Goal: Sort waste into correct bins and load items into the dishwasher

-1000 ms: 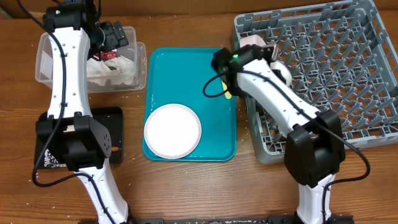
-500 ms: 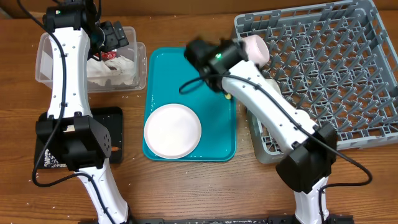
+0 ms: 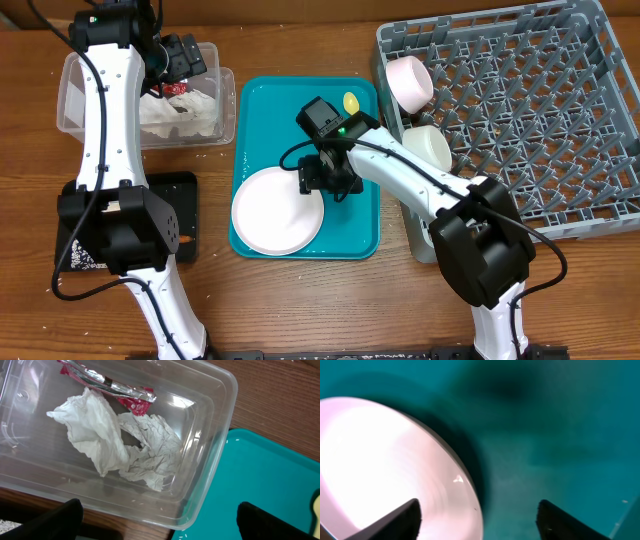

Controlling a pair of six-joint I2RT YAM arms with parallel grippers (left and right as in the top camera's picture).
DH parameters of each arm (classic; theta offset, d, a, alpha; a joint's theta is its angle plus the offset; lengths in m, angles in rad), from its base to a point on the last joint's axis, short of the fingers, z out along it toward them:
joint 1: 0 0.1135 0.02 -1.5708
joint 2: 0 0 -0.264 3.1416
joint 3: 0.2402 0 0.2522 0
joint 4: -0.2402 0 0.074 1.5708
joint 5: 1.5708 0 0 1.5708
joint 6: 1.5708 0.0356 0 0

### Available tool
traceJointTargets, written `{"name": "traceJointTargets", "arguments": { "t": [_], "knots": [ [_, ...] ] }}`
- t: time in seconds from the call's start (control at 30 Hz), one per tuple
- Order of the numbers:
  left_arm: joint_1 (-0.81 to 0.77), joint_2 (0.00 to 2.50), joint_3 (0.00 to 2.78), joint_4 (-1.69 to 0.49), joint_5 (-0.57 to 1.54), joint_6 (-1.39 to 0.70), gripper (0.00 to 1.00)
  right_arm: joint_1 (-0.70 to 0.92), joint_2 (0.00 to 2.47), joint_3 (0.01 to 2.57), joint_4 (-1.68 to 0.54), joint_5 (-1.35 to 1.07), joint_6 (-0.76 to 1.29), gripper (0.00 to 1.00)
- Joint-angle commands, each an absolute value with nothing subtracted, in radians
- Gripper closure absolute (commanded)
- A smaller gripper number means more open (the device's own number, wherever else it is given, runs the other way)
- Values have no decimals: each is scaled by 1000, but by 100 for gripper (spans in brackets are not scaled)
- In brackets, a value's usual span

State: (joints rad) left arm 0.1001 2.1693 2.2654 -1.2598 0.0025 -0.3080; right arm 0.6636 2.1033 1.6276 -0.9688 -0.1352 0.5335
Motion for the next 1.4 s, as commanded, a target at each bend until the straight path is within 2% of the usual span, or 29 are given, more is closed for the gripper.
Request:
{"name": "traceJointTargets", "arguments": {
  "t": [0.0, 0.27, 0.3, 0.33, 0.7, 0.9, 0.97, 1.1, 1.13, 1.27, 1.37],
  "knots": [
    [104, 2153, 2286, -1259, -8, -311, 0, 663, 2141, 1620, -928, -221, 554, 33],
    [104, 2153, 2286, -1259, -8, -311, 0, 614, 2206, 1625, -903, -354, 550, 59],
    [104, 2153, 2286, -1259, -8, -311, 0, 610, 2206, 1625, -904, -353, 550, 67],
    [104, 2153, 2286, -1259, -8, -311, 0, 602, 2206, 1627, -906, -354, 550, 95],
    [104, 2153, 2286, -1259, -8, -311, 0, 548, 2199, 1743, -930, -270, 488, 96],
    [104, 2153, 2286, -1259, -8, -311, 0, 512, 2136, 1959, -1114, -51, 379, 96],
    [104, 2153, 2286, -1259, -8, -311, 0, 483, 2106, 2126, -1222, 23, 340, 96],
    [104, 2153, 2286, -1259, -8, -311, 0, 400, 2073, 2391, -1372, 306, 332, 96],
    [104, 2153, 2286, -1259, -8, -311, 0, 363, 2070, 2425, -1392, 443, 332, 96],
    [104, 2153, 2286, -1259, -8, -311, 0, 264, 2073, 2387, -1409, 725, 369, 96],
    [104, 2153, 2286, -1259, -8, -311, 0, 207, 2073, 2320, -1409, 814, 422, 96]
  ]
}}
